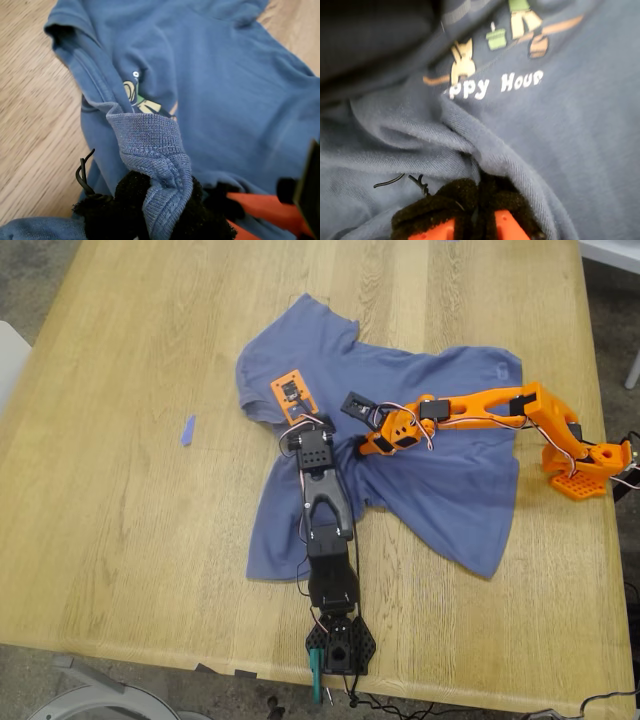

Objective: Fold a T-shirt

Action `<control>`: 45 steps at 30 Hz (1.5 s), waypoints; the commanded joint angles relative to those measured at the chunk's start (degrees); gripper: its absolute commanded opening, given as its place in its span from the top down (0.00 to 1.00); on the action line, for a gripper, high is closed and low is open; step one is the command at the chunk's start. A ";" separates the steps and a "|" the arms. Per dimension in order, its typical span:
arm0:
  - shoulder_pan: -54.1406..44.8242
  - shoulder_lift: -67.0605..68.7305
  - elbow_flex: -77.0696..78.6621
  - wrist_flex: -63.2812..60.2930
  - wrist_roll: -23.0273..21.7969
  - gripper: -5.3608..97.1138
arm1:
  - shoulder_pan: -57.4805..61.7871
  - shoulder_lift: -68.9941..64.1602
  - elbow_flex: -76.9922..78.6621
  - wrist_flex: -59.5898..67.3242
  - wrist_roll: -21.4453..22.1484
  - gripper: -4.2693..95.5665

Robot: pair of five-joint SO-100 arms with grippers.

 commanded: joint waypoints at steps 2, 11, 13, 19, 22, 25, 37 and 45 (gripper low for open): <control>2.37 12.30 -3.08 0.26 0.97 0.95 | 1.93 0.35 -7.47 1.85 -0.44 0.96; 6.77 15.73 -0.44 0.26 1.14 0.94 | 5.89 -1.58 -16.61 7.82 -1.41 0.96; 8.09 15.82 -0.44 0.26 1.14 0.94 | 6.59 -1.67 -17.49 8.61 -1.41 0.96; 11.25 15.91 -0.44 -1.23 1.14 0.95 | 8.00 -1.67 -18.81 9.67 -1.41 0.96; 13.18 15.91 -0.44 -1.41 1.14 0.95 | 8.88 -1.67 -18.90 9.67 -1.32 0.96; 15.73 15.91 -0.44 -1.58 1.14 0.95 | 10.11 -1.85 -19.69 9.93 -1.32 0.96; 28.12 12.66 -0.35 -3.96 0.97 0.95 | 14.94 -18.11 -50.19 23.82 -1.41 0.96; 34.37 8.88 -0.26 -7.12 0.79 0.95 | 17.58 -23.12 -60.21 30.32 -1.49 0.96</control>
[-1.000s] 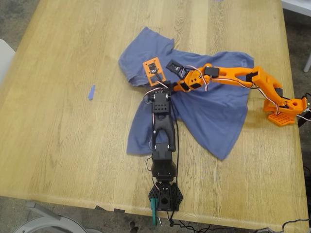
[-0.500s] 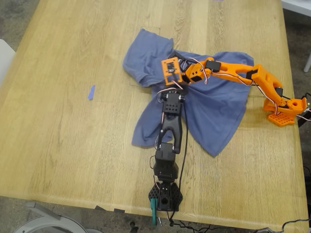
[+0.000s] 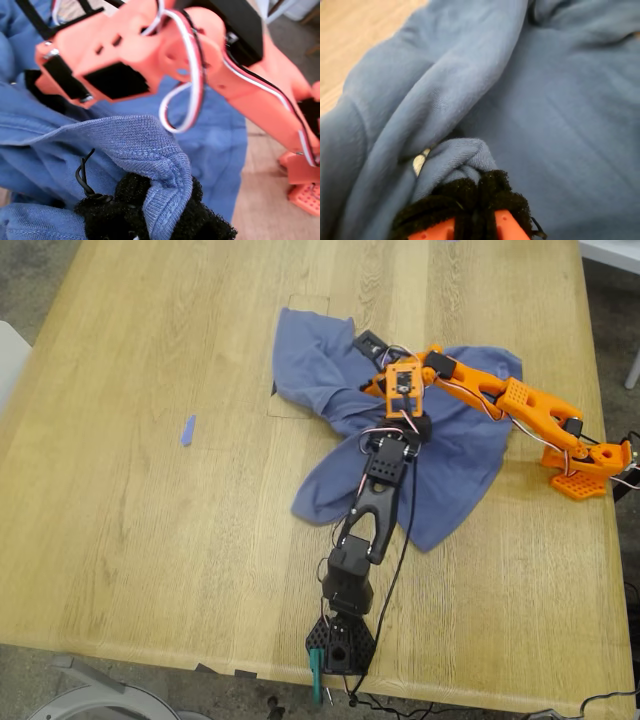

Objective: Fold a T-shirt

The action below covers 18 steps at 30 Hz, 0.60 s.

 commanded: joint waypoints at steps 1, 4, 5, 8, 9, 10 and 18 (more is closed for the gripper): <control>4.57 1.41 -0.88 -2.72 0.26 0.95 | 1.85 1.41 -3.87 0.18 -0.09 0.96; 6.50 0.26 0.53 -3.78 0.26 0.95 | 3.43 1.85 -3.87 1.67 -0.35 0.96; 7.03 0.00 1.32 -4.13 0.26 0.95 | 3.96 1.93 -3.87 2.02 -0.44 0.96; 8.26 -0.53 3.96 -5.89 0.18 0.95 | 5.45 2.37 -3.87 3.52 -0.62 0.96; 8.70 -0.88 4.66 -6.59 0.18 0.95 | 5.98 2.46 -3.87 4.13 -0.70 0.96; 9.05 -1.32 5.10 -7.12 0.09 0.95 | 6.42 2.46 -3.87 4.39 -0.79 0.96; 13.10 -6.42 4.13 -8.96 -0.26 0.95 | 8.79 2.37 -3.87 5.62 -1.05 0.96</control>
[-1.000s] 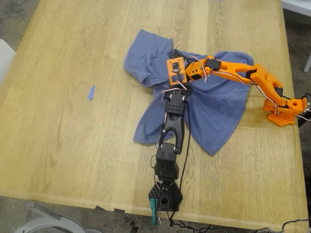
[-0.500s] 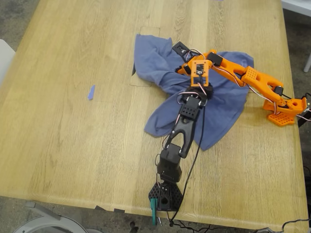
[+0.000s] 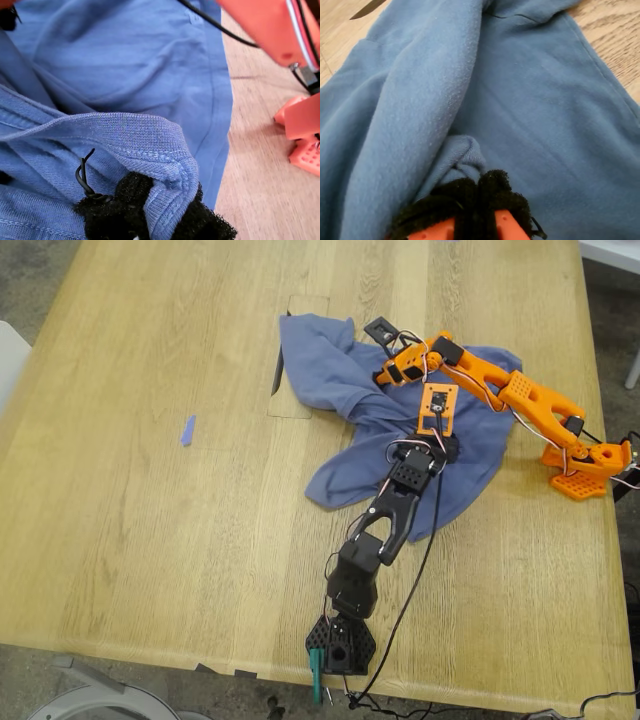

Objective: Fold a T-shirt

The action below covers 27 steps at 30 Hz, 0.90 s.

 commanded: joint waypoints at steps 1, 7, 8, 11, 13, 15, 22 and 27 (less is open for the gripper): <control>4.66 1.05 -2.20 -1.41 -0.26 0.95 | 2.20 2.29 -3.52 -0.26 -0.35 0.96; 8.96 -2.55 -2.37 -3.16 -0.70 0.94 | 2.81 1.76 -3.52 -1.32 -0.53 0.96; 9.67 -3.16 -2.64 -3.43 -0.79 0.94 | 2.99 1.67 -3.52 -1.41 -0.53 0.96; 11.43 -5.10 -3.08 -4.04 -0.88 0.94 | 3.69 1.58 -3.52 -1.41 -0.53 0.96; 12.74 -6.86 -3.34 -4.92 -0.97 0.94 | 4.22 1.58 -3.52 -0.79 -0.70 0.96; 13.89 -8.79 -4.04 -5.71 -0.97 0.94 | 4.75 1.67 -3.52 -0.44 -0.70 0.96; 16.08 -14.68 -8.61 -6.15 -1.32 0.94 | 6.59 2.20 -3.52 2.46 -0.97 0.96; 16.17 -16.79 -9.32 -6.15 -1.32 0.94 | 7.73 2.55 -3.52 5.27 -1.23 0.96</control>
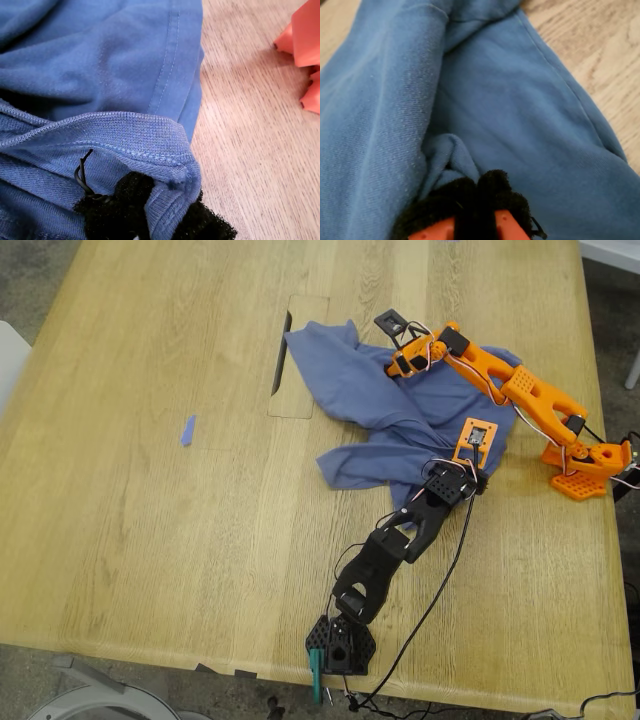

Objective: Fold a T-shirt

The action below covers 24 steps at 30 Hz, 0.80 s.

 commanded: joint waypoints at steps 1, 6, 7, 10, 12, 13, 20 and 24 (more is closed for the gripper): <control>5.27 1.58 -4.22 -0.97 -0.62 0.93 | 2.64 2.72 -3.52 0.88 -0.35 0.96; 5.36 0.44 -4.04 -0.88 -0.62 0.93 | 3.16 3.08 -3.52 2.81 -0.35 0.96; 5.45 0.18 -3.96 -0.62 -0.62 0.93 | 3.25 3.08 -3.52 2.99 -0.44 0.96; 5.45 -0.97 -3.96 0.09 -0.62 0.91 | 3.16 3.16 -3.52 3.25 -0.53 0.96; 5.45 -1.67 -4.13 0.35 -0.70 0.89 | 2.90 3.16 -3.52 3.08 -0.53 0.96; 5.36 -1.93 -4.22 0.62 -0.70 0.87 | 2.72 3.16 -3.52 2.99 -0.44 0.96; 3.96 -2.11 -7.65 4.39 3.69 0.66 | 2.11 3.25 -3.52 2.99 -0.35 0.96; 3.34 -2.99 -12.30 7.56 5.54 0.50 | 1.67 3.43 -3.52 3.08 -0.35 0.96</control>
